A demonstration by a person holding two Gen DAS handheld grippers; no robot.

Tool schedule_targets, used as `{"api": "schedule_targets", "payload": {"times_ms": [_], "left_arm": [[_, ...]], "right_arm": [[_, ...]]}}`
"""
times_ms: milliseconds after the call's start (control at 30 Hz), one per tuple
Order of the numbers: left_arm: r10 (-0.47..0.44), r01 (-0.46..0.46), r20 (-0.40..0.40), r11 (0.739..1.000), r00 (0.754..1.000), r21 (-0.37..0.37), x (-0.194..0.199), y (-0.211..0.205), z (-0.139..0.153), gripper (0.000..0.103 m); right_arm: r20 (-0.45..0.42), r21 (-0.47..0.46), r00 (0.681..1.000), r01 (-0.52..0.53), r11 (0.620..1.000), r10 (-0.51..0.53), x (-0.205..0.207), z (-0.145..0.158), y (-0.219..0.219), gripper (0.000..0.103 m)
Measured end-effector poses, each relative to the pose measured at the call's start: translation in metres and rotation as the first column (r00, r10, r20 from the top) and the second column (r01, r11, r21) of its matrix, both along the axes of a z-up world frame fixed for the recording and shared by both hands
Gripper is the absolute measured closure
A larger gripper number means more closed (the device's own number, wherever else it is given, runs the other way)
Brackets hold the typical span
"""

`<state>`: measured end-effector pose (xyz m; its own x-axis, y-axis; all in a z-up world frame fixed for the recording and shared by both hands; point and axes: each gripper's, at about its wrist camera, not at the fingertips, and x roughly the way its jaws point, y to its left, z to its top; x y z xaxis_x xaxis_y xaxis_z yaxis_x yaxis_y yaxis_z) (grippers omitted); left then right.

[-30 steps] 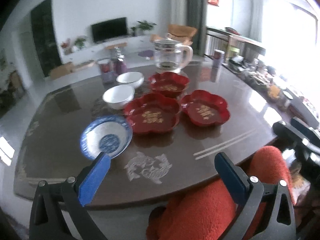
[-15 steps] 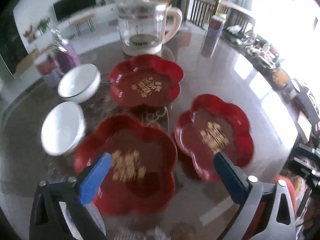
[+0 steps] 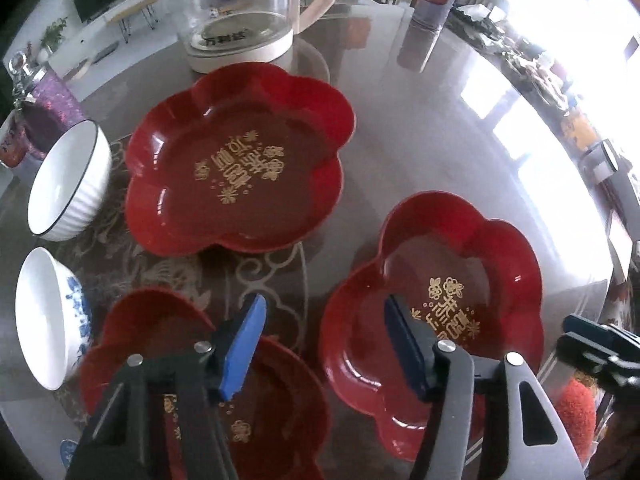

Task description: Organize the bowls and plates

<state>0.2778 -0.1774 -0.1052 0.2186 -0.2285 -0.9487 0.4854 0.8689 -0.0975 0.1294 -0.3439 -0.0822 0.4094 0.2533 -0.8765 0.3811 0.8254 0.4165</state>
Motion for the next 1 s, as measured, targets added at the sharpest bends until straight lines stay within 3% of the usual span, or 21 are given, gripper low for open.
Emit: {"api": "schedule_targets", "payload": {"times_ms": [33,100,167,267,400,533,733,867,1000], "left_arm": [[-0.002,0.002,-0.013,1.0,1.0,-0.005,-0.001,-0.001,-0.002,0.05],[-0.011,0.01,-0.052,1.0,0.999,-0.022,0.0,-0.005,-0.007,0.07],[-0.016,0.015,-0.057,1.0,0.998,-0.016,0.0,-0.01,-0.011,0.078],[-0.022,0.021,-0.046,1.0,0.999,-0.017,0.0,-0.014,-0.012,0.094],[0.001,-0.002,-0.046,1.0,0.999,-0.021,-0.004,-0.014,-0.01,0.095],[-0.019,0.018,-0.018,0.998,1.0,-0.06,-0.031,-0.013,0.012,0.096],[-0.02,0.025,0.036,0.984,0.999,-0.174,-0.068,-0.039,0.044,0.096],[0.003,0.004,0.036,0.98,0.999,-0.199,-0.085,-0.057,0.035,0.095],[0.011,-0.009,0.01,0.982,1.0,-0.191,-0.096,-0.074,0.01,0.094]], "right_arm": [[-0.006,0.001,1.0,-0.003,1.0,0.003,0.002,-0.003,0.002,0.035],[-0.027,-0.011,1.0,-0.009,1.0,0.009,0.007,-0.011,0.006,0.035],[-0.039,-0.024,0.999,-0.011,1.0,0.01,0.012,-0.018,0.012,0.037],[-0.066,-0.019,0.998,-0.014,1.0,0.012,0.017,-0.031,0.017,0.063],[-0.082,-0.064,0.997,-0.017,0.998,0.012,0.015,-0.039,0.017,0.092],[-0.051,-0.065,0.999,-0.023,0.998,0.019,0.003,-0.021,0.001,0.092],[0.027,-0.179,0.999,-0.037,0.983,0.042,-0.01,0.028,-0.045,0.092],[0.041,-0.225,0.997,-0.051,0.973,0.062,-0.011,0.034,-0.067,0.09],[0.004,-0.265,0.997,-0.078,0.961,0.082,0.0,0.012,-0.083,0.085]]}}
